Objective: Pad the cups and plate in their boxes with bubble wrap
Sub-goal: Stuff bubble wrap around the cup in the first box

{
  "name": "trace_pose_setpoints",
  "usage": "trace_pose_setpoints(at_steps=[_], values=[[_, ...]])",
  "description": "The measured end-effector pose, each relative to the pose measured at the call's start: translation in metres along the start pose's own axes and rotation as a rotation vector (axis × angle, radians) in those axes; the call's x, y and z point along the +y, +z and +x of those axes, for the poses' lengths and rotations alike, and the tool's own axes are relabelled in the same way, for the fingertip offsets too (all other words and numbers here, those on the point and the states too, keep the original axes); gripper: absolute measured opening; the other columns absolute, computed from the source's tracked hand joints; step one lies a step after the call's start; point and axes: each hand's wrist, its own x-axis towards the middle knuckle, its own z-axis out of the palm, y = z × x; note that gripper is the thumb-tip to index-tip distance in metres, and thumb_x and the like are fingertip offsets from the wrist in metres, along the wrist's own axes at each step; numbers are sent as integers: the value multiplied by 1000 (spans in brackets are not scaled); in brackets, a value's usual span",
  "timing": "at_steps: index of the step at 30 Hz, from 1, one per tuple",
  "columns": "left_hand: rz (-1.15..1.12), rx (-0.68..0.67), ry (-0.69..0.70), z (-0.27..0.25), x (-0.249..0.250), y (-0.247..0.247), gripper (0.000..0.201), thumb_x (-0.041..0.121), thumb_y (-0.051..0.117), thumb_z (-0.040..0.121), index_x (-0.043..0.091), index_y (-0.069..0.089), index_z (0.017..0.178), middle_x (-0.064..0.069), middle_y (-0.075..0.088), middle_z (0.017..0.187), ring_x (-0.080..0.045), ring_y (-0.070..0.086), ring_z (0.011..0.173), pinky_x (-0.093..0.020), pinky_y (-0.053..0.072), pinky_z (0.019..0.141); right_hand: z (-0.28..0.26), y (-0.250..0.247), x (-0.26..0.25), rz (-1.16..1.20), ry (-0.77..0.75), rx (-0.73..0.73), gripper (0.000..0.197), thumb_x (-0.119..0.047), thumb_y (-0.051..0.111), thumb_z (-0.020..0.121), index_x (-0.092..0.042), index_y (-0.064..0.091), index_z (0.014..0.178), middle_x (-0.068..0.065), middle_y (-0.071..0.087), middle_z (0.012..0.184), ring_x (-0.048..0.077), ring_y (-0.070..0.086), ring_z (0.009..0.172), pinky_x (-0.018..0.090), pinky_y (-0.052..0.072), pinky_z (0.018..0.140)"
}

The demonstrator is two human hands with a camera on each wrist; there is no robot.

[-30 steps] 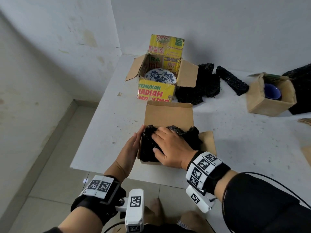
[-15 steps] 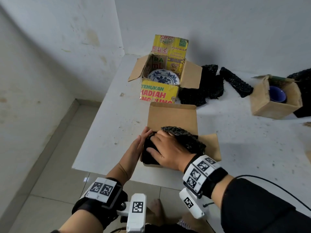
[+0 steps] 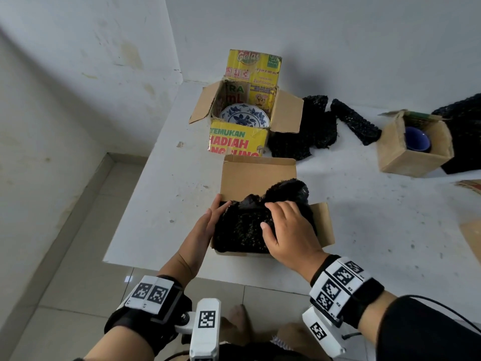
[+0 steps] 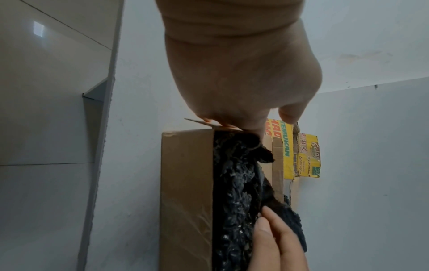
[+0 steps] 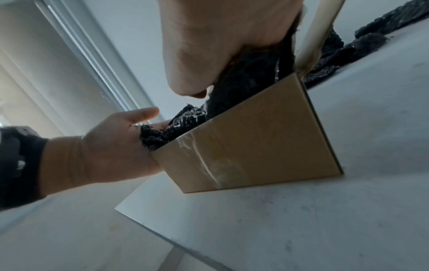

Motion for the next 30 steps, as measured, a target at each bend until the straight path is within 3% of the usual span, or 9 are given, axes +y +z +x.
trace_pose_setpoints(at_steps=[6,10,15,18,21,23,25,28,30], values=[[18,-19,10,-1,-1,-1,57,50,21,93,32,32,145,28,24,150,8,21,138,-19,24,108,-5,8,-5,78,133,-165,73,-49,27,89,-1,27,144,14,40,140,27,43,125,33,45,95],[-52,-17,51,2,-7,0,56,48,25,92,30,33,145,26,28,149,7,22,137,-23,17,114,4,2,-3,248,281,-163,51,-36,43,95,-3,38,134,13,49,128,29,51,112,37,45,89],[-5,10,77,0,-7,4,48,33,12,102,27,28,147,23,26,150,7,21,137,-22,15,115,21,-9,-8,415,495,-365,33,-39,35,97,-9,47,102,4,50,102,25,50,99,37,40,86],[66,-6,103,-3,-3,7,52,44,20,99,25,31,146,24,39,140,10,35,127,-27,24,114,32,-32,-6,465,561,-569,33,-30,34,99,-6,50,113,8,52,112,27,48,106,35,37,91],[202,-36,153,-6,2,10,80,74,47,76,28,40,140,22,50,128,7,47,118,-26,38,98,41,-49,-8,97,403,-720,21,-15,38,96,-3,52,105,12,49,118,26,47,97,28,35,76],[172,-25,153,-5,0,9,73,67,43,82,26,36,142,20,47,131,13,47,114,-20,40,94,40,-50,-15,-148,280,-682,10,-8,44,94,-5,54,94,14,46,120,28,48,92,31,36,72],[101,-22,140,-2,-4,8,52,43,22,99,23,27,147,17,34,145,22,40,115,-9,38,95,35,-49,-21,-313,164,-554,10,-4,50,91,-10,53,83,12,45,114,27,47,87,32,38,67],[90,-21,125,-1,-5,5,52,40,22,97,26,23,147,23,22,151,23,32,121,-2,33,95,29,-54,-13,-423,22,-401,15,-24,57,92,-11,62,89,5,45,104,24,43,102,30,32,68],[57,-37,116,-1,-4,4,57,43,25,88,31,26,144,21,22,152,15,28,129,-9,29,102,28,-58,-1,-411,-14,-481,34,-42,57,90,-13,62,106,3,50,106,22,43,105,28,30,72]])
